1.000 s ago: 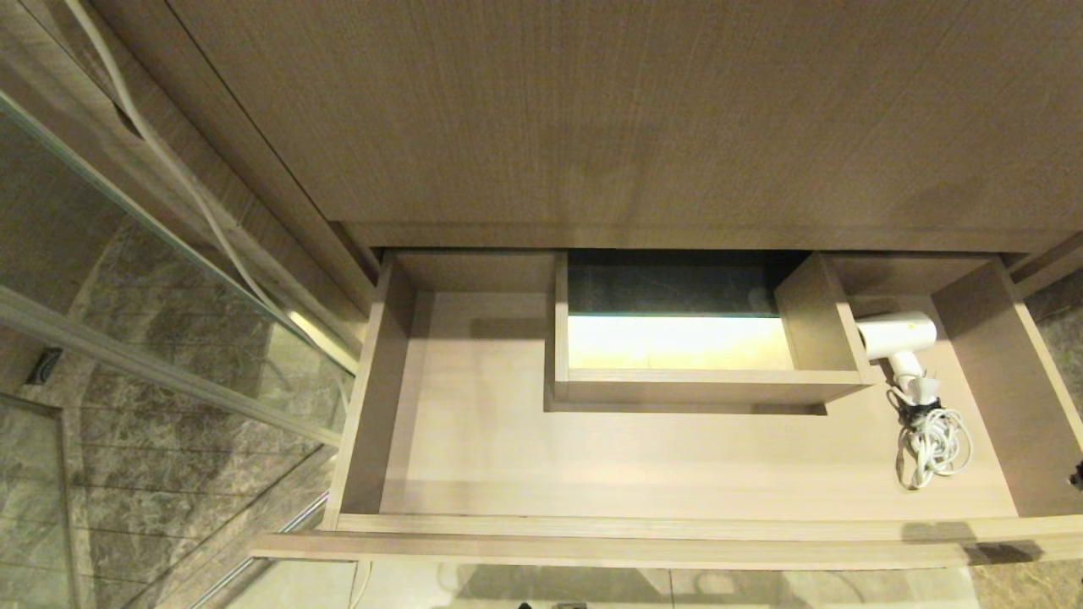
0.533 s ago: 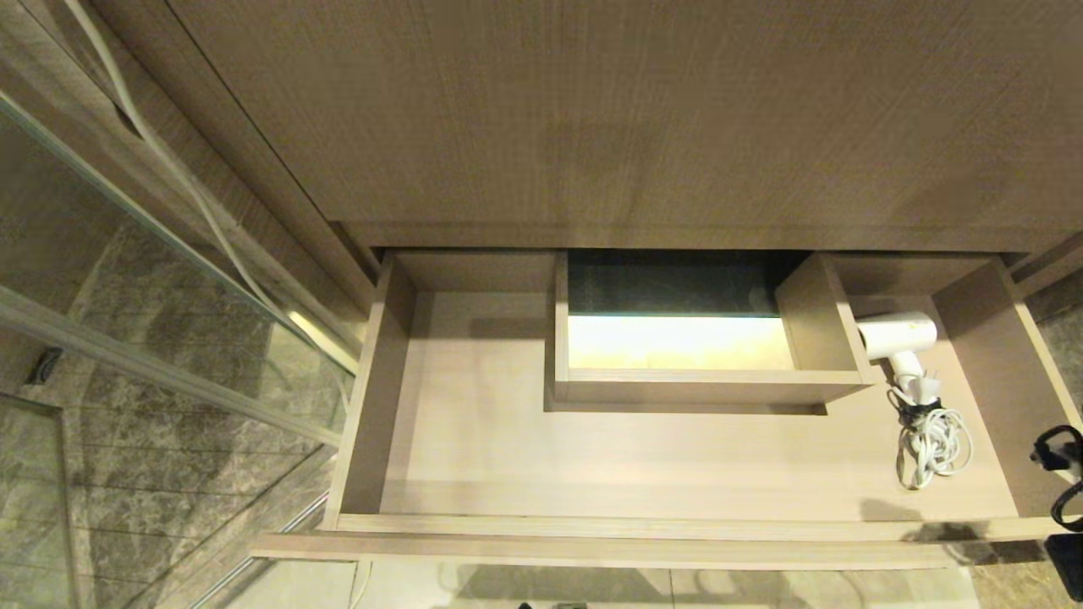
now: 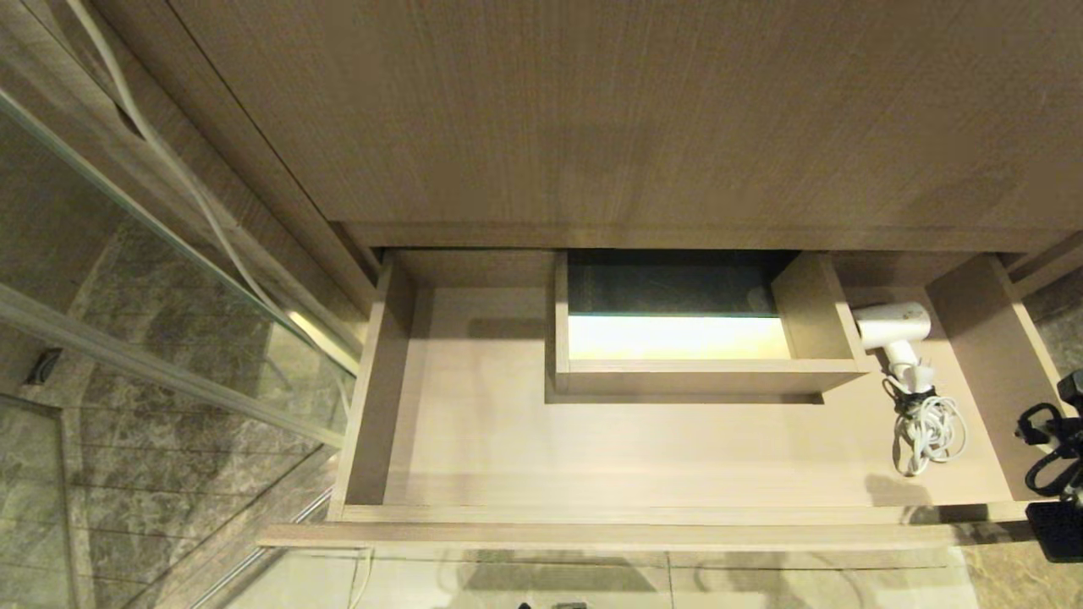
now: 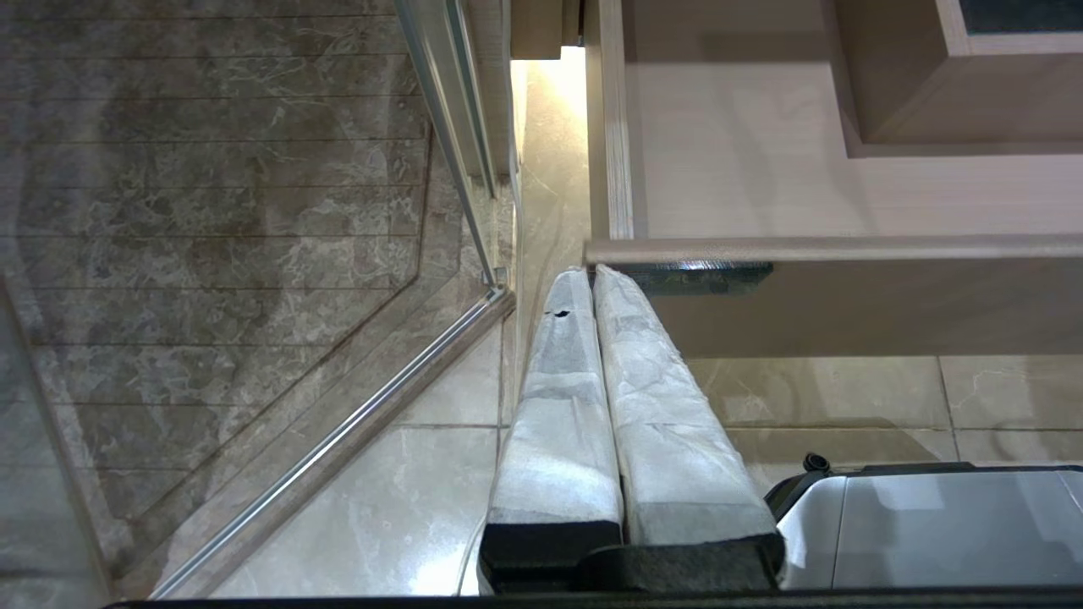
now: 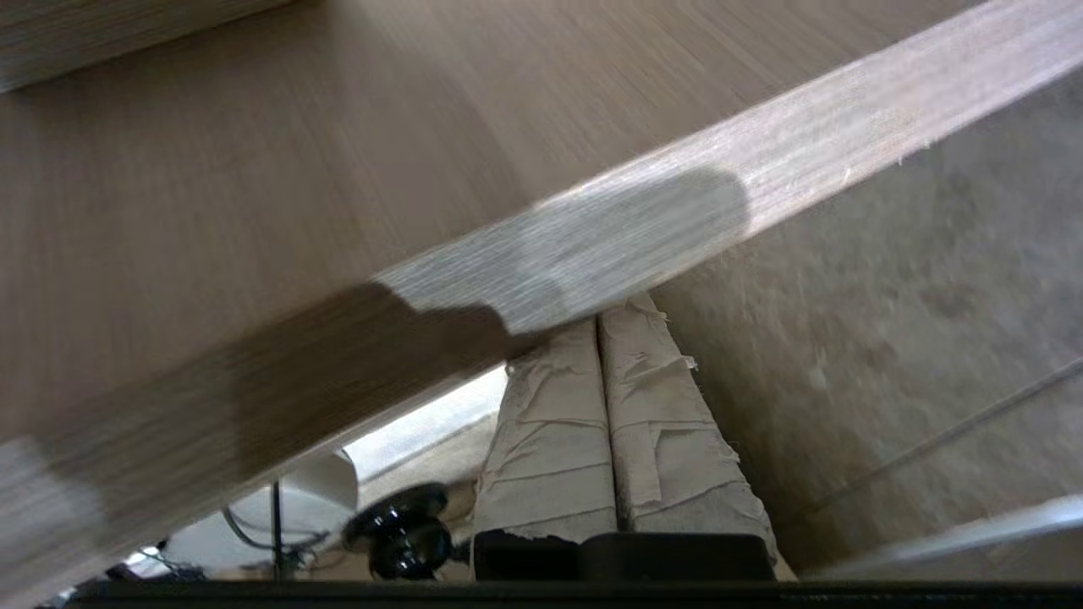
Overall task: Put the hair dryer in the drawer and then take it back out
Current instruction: Close the drawer
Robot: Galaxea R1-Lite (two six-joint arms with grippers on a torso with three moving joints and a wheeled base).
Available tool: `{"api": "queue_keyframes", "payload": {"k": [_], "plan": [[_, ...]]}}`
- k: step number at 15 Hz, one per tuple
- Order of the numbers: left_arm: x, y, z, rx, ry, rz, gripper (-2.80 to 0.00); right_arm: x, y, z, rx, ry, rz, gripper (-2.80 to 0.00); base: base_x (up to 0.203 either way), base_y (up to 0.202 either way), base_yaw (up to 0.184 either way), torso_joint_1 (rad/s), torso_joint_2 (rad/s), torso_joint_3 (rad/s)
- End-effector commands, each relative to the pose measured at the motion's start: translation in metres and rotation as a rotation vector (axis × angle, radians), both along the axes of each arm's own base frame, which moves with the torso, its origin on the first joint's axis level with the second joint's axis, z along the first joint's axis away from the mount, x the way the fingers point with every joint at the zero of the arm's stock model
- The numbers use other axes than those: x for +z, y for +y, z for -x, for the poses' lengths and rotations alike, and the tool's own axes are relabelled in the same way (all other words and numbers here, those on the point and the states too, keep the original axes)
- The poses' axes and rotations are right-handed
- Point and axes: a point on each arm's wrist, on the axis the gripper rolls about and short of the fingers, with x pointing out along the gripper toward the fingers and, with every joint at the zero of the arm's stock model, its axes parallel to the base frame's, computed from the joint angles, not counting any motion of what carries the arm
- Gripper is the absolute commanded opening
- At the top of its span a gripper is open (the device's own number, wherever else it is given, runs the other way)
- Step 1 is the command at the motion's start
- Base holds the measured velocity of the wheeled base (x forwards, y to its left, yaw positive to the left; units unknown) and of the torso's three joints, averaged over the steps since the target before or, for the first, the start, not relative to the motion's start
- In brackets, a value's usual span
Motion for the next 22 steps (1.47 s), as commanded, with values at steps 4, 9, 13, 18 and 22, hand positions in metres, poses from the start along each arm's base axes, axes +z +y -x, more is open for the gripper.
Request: {"api": "queue_keyframes", "payload": {"k": [4,9,13,18,22], "plan": [[0.0,0.0,0.0,0.0,0.0,0.0,-2.8,0.01,-0.004,-0.011,0.006,-0.142,0.052,-2.8,0.0,0.0,0.0,0.0,0.0,0.0],[0.0,0.0,0.0,0.0,0.0,0.0,-2.8,0.045,-0.002,-0.046,0.091,-0.513,0.147,-2.8,0.0,0.0,0.0,0.0,0.0,0.0],[0.0,0.0,0.0,0.0,0.0,0.0,-2.8,0.062,0.01,-0.072,0.168,-0.677,0.174,-2.8,0.0,0.0,0.0,0.0,0.0,0.0],[0.0,0.0,0.0,0.0,0.0,0.0,-2.8,0.067,0.011,-0.071,0.213,-0.666,0.212,-2.8,0.0,0.0,0.0,0.0,0.0,0.0],[0.0,0.0,0.0,0.0,0.0,0.0,-2.8,0.07,0.011,-0.071,0.221,-0.671,0.219,-2.8,0.0,0.0,0.0,0.0,0.0,0.0]]}}
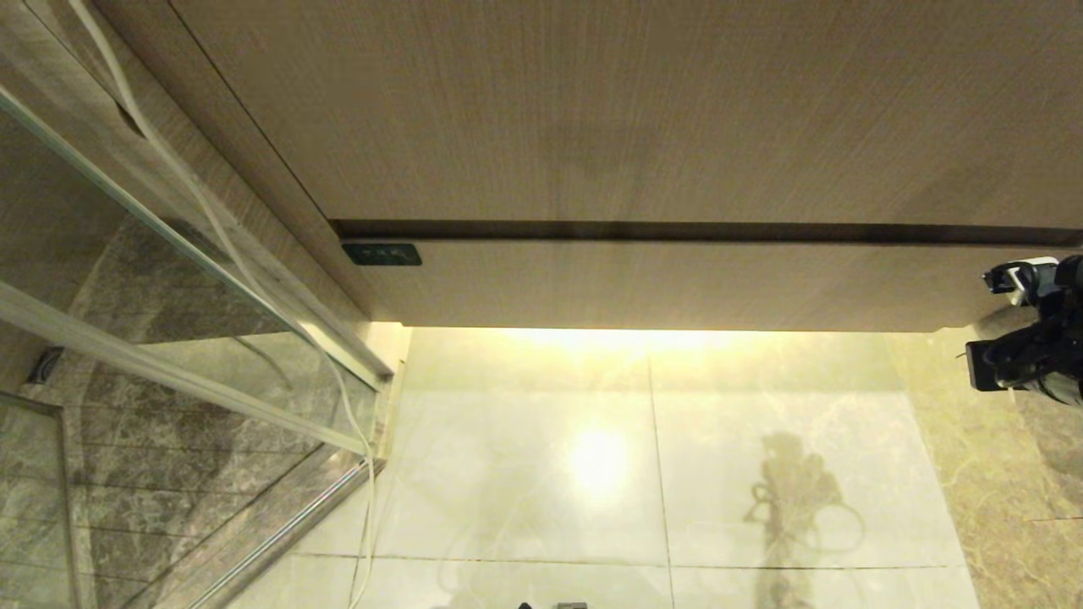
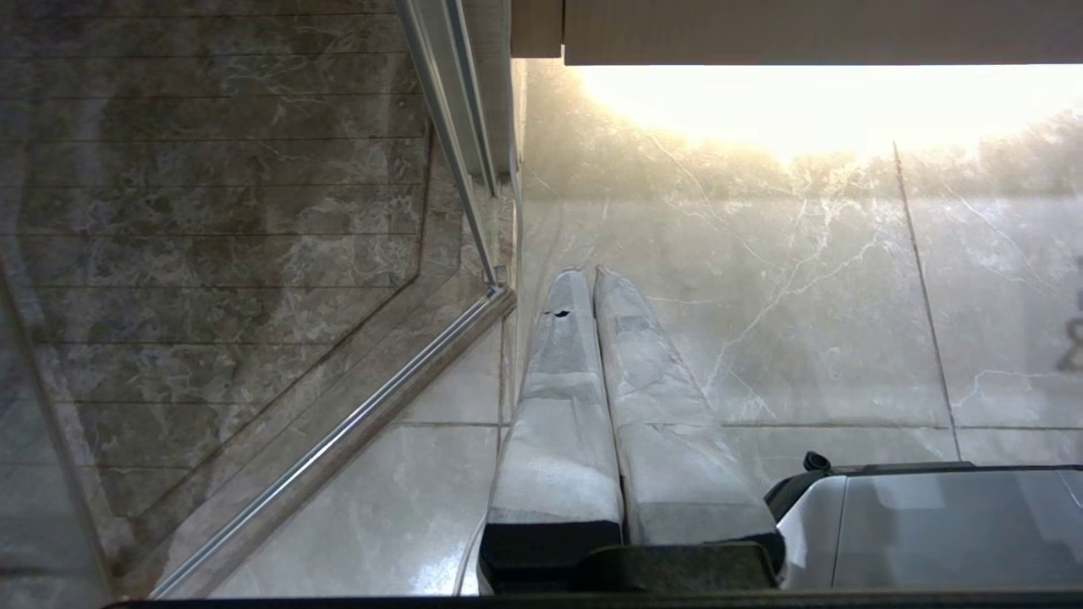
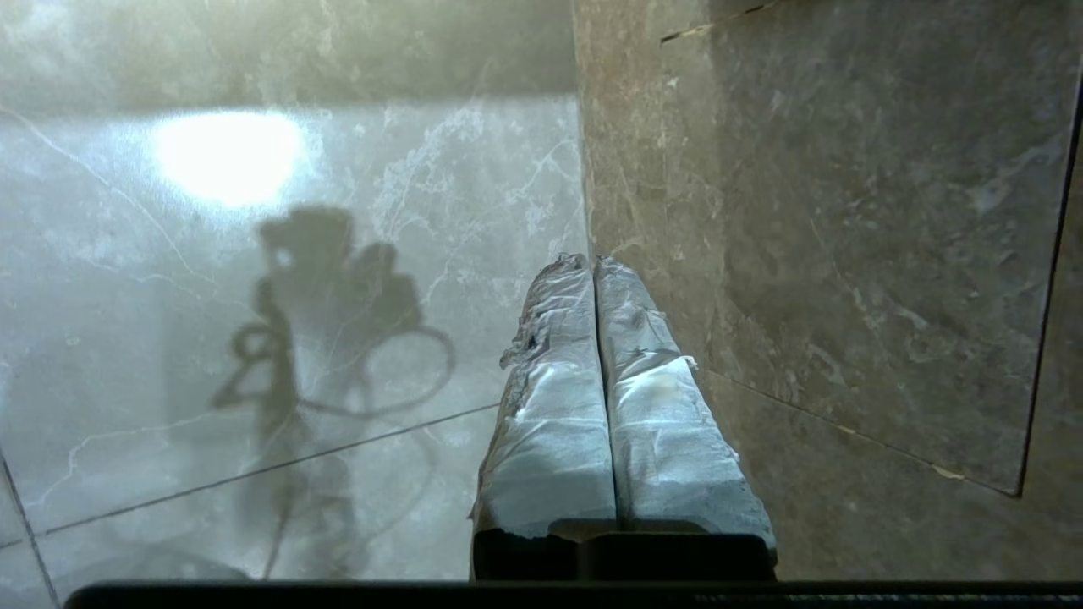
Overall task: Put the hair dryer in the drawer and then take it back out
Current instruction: Close the drawer
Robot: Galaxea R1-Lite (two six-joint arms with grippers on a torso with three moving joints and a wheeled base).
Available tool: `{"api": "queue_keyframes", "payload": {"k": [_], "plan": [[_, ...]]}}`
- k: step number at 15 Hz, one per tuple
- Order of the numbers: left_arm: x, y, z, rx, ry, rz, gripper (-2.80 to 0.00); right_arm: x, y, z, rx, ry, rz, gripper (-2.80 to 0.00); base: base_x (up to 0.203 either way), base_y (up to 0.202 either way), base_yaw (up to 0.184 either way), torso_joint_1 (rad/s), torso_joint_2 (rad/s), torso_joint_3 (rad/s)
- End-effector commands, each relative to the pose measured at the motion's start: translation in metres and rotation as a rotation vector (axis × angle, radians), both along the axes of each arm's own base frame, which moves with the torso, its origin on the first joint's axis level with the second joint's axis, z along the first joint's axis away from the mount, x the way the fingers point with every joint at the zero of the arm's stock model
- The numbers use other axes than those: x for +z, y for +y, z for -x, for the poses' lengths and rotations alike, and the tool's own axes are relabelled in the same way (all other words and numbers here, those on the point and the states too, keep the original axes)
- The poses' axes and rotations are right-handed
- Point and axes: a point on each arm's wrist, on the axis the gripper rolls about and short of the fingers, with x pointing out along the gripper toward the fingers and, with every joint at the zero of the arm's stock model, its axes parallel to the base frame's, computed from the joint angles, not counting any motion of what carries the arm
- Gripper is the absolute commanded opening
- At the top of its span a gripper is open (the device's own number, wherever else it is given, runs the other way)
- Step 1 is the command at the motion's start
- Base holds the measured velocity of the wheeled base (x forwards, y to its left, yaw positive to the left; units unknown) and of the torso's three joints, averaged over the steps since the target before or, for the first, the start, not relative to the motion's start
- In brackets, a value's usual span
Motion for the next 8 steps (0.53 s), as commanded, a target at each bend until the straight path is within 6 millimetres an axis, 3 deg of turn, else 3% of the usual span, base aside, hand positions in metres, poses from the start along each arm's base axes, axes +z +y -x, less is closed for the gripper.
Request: {"api": "queue_keyframes", "payload": {"k": [1,5,8], "plan": [[0.0,0.0,0.0,0.0,0.0,0.0,-2.8,0.002,0.001,0.004,0.001,-0.002,0.003,-2.8,0.0,0.0,0.0,0.0,0.0,0.0],[0.0,0.0,0.0,0.0,0.0,0.0,-2.8,0.013,0.006,0.019,0.008,-0.019,0.024,-2.8,0.0,0.0,0.0,0.0,0.0,0.0],[0.0,0.0,0.0,0.0,0.0,0.0,-2.8,0.016,0.013,0.043,0.016,-0.016,0.02,-2.8,0.0,0.0,0.0,0.0,0.0,0.0]]}}
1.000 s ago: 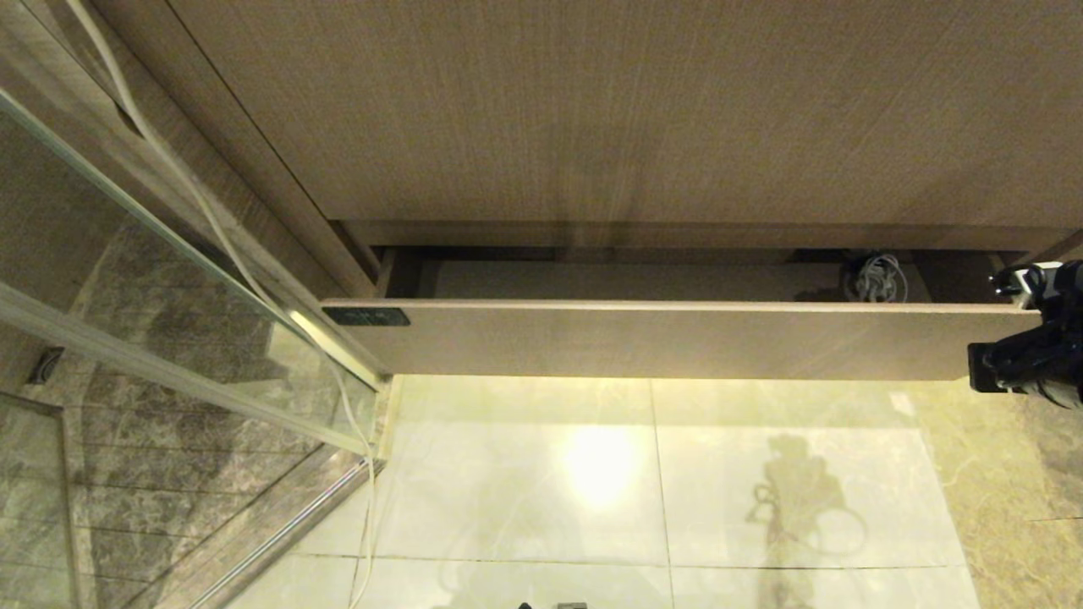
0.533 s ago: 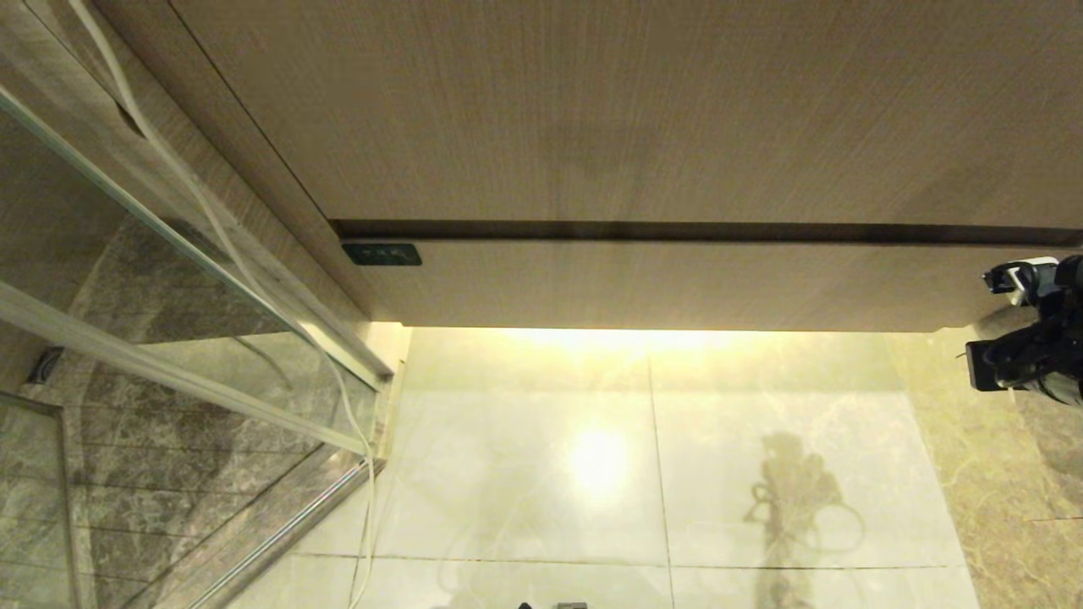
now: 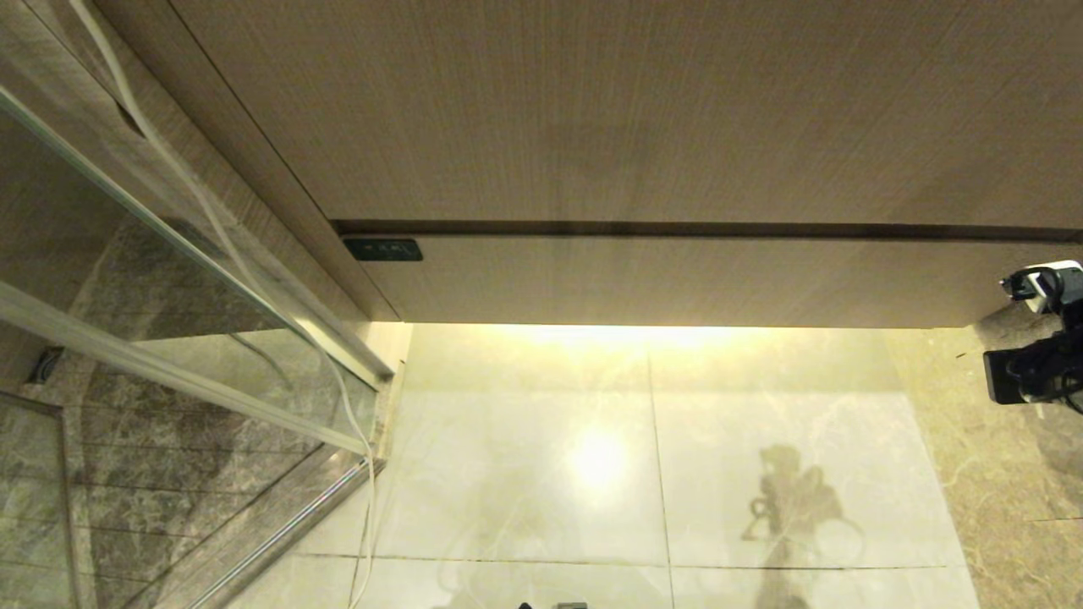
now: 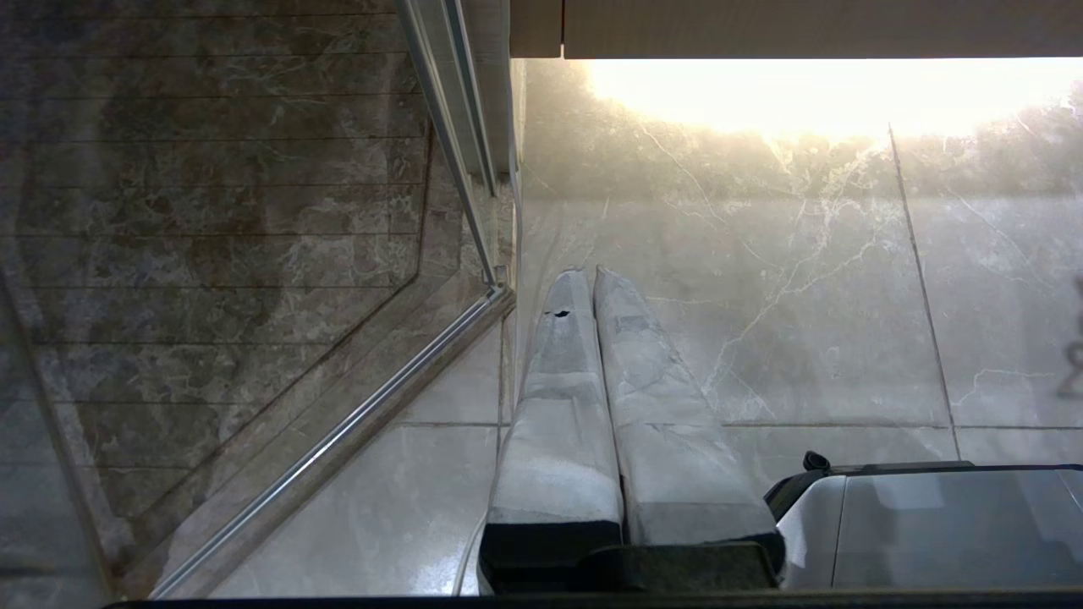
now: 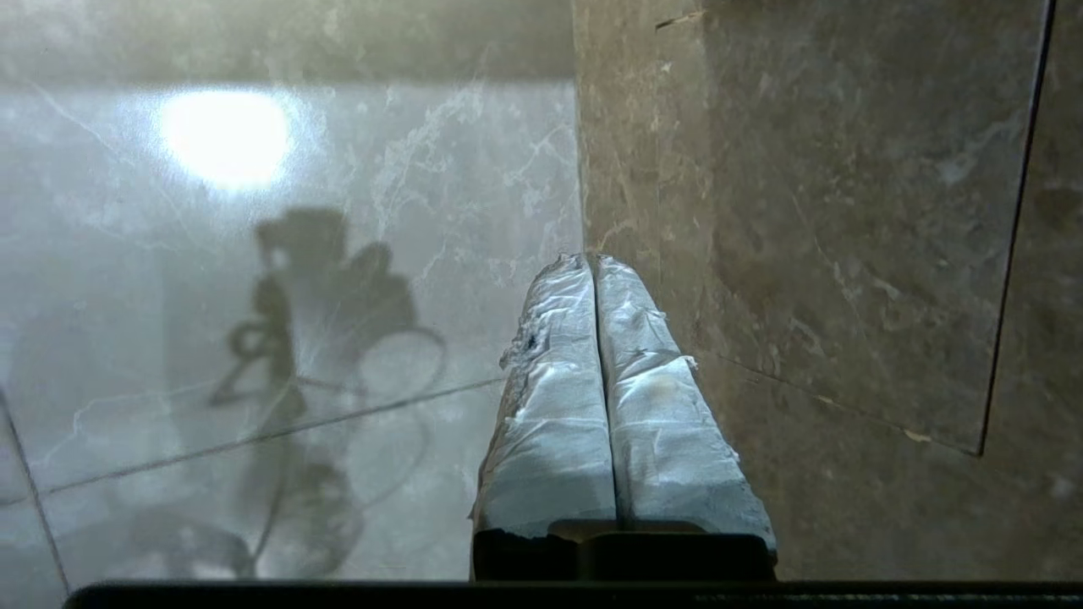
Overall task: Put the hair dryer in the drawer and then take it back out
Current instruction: Close the drawer, then pull open the drawer
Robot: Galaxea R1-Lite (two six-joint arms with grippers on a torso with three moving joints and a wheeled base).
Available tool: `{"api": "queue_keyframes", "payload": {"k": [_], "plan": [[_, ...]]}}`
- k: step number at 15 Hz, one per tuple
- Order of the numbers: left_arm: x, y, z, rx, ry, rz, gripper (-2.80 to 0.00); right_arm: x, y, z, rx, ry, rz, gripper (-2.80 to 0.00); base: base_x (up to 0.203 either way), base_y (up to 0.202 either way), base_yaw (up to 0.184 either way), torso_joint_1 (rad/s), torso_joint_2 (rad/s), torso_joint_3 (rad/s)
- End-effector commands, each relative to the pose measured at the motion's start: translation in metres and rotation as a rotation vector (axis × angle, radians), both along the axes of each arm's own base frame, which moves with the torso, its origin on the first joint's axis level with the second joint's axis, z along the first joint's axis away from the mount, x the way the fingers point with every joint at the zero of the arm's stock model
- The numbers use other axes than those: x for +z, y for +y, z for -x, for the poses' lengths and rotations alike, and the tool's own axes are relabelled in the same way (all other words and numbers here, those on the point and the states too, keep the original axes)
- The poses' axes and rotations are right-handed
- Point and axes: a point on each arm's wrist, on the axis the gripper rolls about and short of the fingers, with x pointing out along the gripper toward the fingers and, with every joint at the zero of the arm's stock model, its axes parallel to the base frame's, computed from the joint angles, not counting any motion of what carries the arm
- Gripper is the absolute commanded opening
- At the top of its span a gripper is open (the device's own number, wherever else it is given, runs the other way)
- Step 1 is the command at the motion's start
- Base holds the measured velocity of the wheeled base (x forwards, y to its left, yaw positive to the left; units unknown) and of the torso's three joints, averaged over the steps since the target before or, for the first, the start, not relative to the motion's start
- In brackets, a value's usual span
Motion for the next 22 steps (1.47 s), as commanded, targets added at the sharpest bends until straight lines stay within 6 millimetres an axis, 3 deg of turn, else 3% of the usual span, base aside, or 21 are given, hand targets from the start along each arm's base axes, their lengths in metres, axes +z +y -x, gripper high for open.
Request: {"api": "queue_keyframes", "payload": {"k": [1,4,12,14,18,22], "plan": [[0.0,0.0,0.0,0.0,0.0,0.0,-2.8,0.01,0.006,0.019,0.011,-0.034,0.011,-2.8,0.0,0.0,0.0,0.0,0.0,0.0],[0.0,0.0,0.0,0.0,0.0,0.0,-2.8,0.018,0.011,0.039,0.021,-0.059,0.033,-2.8,0.0,0.0,0.0,0.0,0.0,0.0],[0.0,0.0,0.0,0.0,0.0,0.0,-2.8,0.043,0.039,0.137,0.048,-0.225,0.193,-2.8,0.0,0.0,0.0,0.0,0.0,0.0],[0.0,0.0,0.0,0.0,0.0,0.0,-2.8,0.044,0.043,0.153,0.051,-0.251,0.233,-2.8,0.0,0.0,0.0,0.0,0.0,0.0],[0.0,0.0,0.0,0.0,0.0,0.0,-2.8,0.051,0.046,0.162,0.061,-0.241,0.31,-2.8,0.0,0.0,0.0,0.0,0.0,0.0],[0.0,0.0,0.0,0.0,0.0,0.0,-2.8,0.057,0.045,0.156,0.089,-0.226,0.339,-2.8,0.0,0.0,0.0,0.0,0.0,0.0]]}}
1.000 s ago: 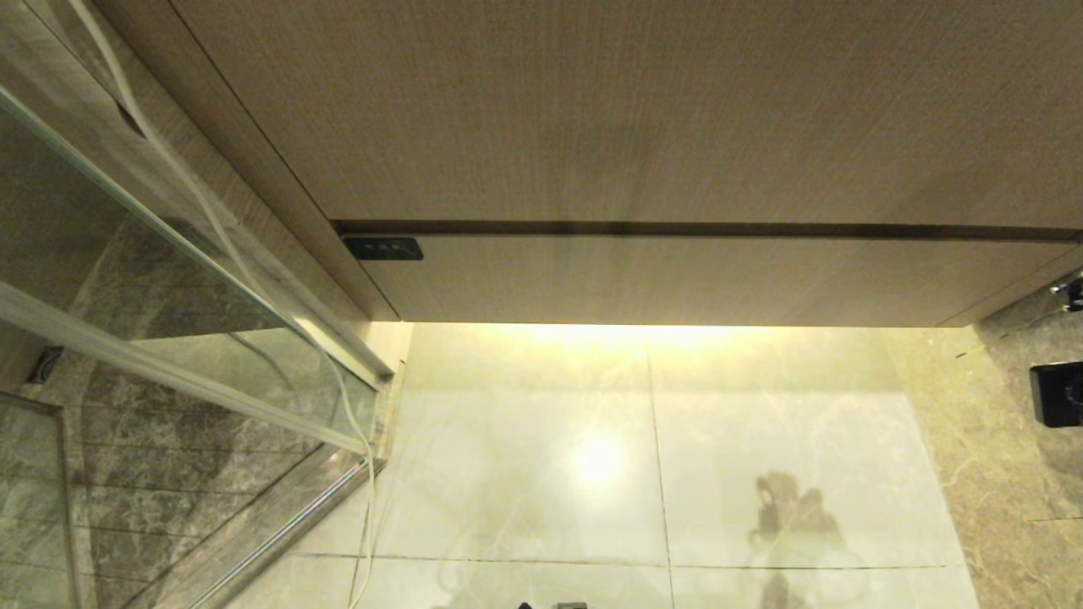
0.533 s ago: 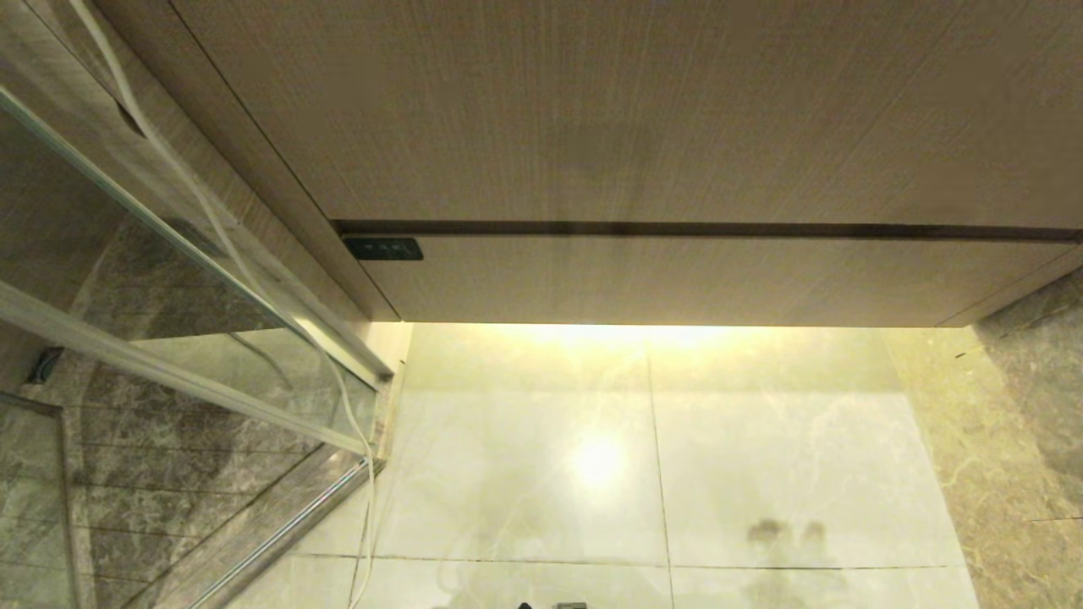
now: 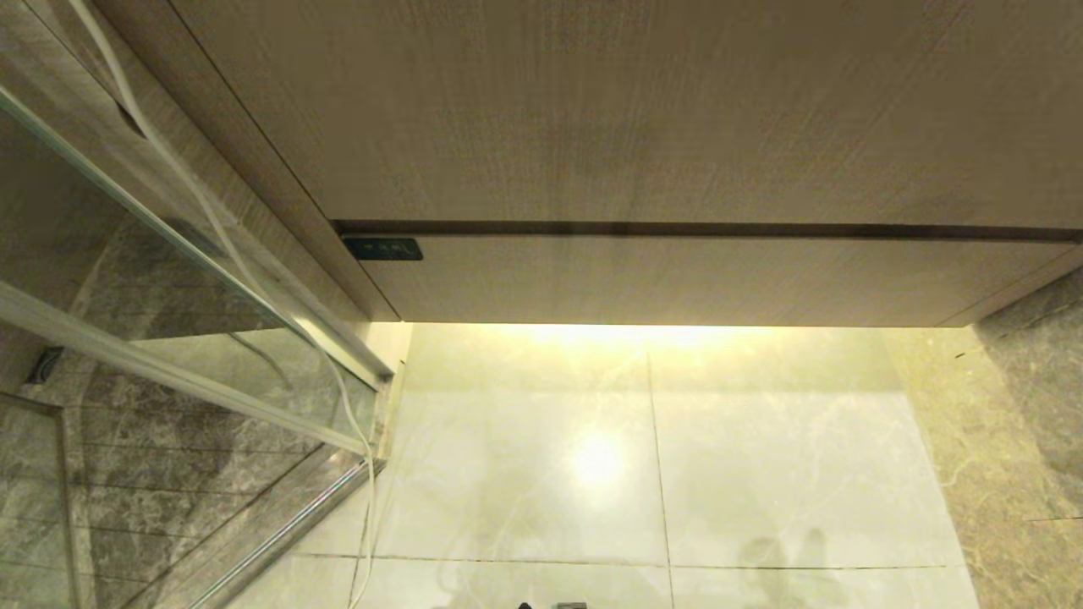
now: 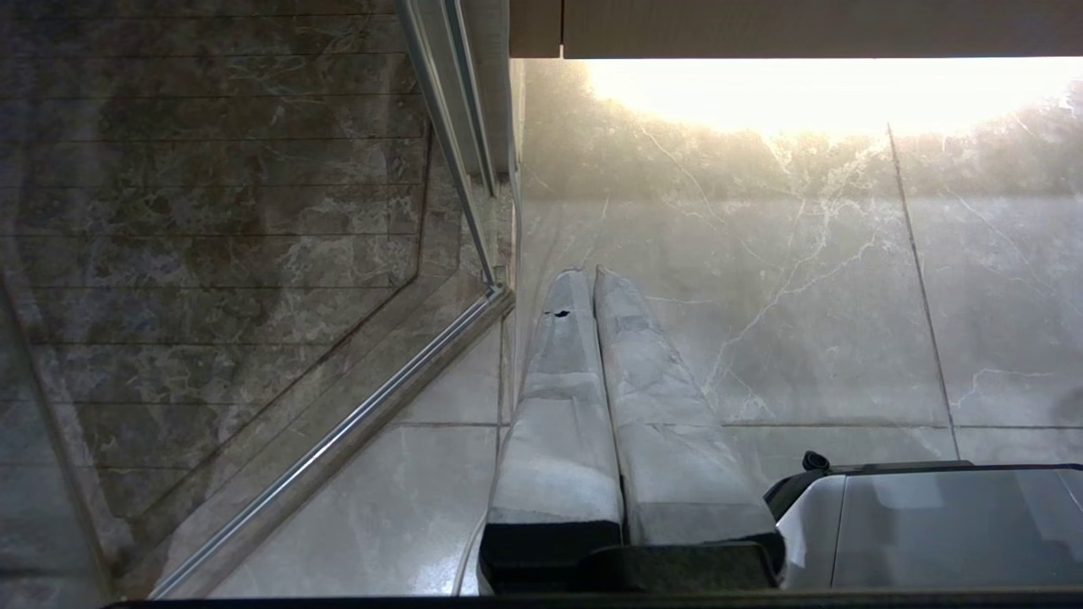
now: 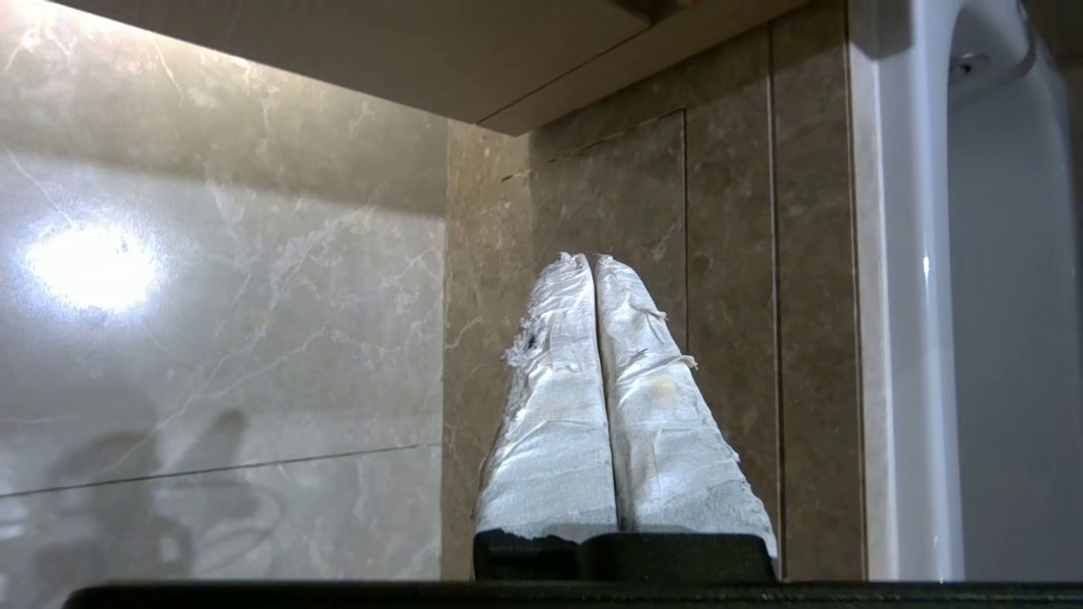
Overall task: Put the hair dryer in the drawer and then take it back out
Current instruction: Pull open the drawer
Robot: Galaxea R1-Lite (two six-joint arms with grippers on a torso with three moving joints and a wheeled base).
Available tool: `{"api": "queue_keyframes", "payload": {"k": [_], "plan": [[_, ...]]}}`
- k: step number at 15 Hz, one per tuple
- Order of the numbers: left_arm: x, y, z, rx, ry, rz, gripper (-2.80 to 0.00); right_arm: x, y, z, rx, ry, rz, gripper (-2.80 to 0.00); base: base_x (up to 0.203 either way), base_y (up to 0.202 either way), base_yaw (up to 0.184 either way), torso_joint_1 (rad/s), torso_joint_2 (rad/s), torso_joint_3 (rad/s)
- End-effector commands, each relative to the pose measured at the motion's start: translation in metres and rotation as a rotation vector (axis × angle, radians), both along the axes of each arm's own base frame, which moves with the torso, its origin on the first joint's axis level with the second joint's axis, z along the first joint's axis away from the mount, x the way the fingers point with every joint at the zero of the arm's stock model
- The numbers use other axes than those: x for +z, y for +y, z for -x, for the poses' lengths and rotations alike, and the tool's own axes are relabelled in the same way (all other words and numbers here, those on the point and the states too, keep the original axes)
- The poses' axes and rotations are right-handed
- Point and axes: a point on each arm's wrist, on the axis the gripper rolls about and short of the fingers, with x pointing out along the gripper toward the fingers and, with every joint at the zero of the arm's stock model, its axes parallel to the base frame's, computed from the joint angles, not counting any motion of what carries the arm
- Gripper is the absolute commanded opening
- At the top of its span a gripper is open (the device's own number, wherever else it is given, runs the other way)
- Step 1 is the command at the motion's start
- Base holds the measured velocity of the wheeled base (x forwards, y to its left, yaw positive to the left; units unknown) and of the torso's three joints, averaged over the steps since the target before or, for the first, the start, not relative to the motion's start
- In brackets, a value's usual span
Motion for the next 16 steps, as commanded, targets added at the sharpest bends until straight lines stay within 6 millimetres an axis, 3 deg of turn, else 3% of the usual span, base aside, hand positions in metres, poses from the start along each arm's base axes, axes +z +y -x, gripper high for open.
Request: {"api": "queue_keyframes", "payload": {"k": [1,4,7,10,13,16], "plan": [[0.0,0.0,0.0,0.0,0.0,0.0,-2.8,0.003,-0.001,-0.007,0.023,0.017,0.027,-2.8,0.0,0.0,0.0,0.0,0.0,0.0],[0.0,0.0,0.0,0.0,0.0,0.0,-2.8,-0.003,-0.002,-0.021,0.109,0.101,0.068,-2.8,0.0,0.0,0.0,0.0,0.0,0.0],[0.0,0.0,0.0,0.0,0.0,0.0,-2.8,-0.016,0.004,-0.042,0.374,0.213,0.086,-2.8,0.0,0.0,0.0,0.0,0.0,0.0],[0.0,0.0,0.0,0.0,0.0,0.0,-2.8,-0.026,0.013,-0.05,0.597,0.29,0.168,-2.8,0.0,0.0,0.0,0.0,0.0,0.0],[0.0,0.0,0.0,0.0,0.0,0.0,-2.8,-0.021,0.019,-0.064,0.725,0.28,0.195,-2.8,0.0,0.0,0.0,0.0,0.0,0.0],[0.0,0.0,0.0,0.0,0.0,0.0,-2.8,-0.005,0.019,-0.098,0.805,0.262,0.303,-2.8,0.0,0.0,0.0,0.0,0.0,0.0]]}}
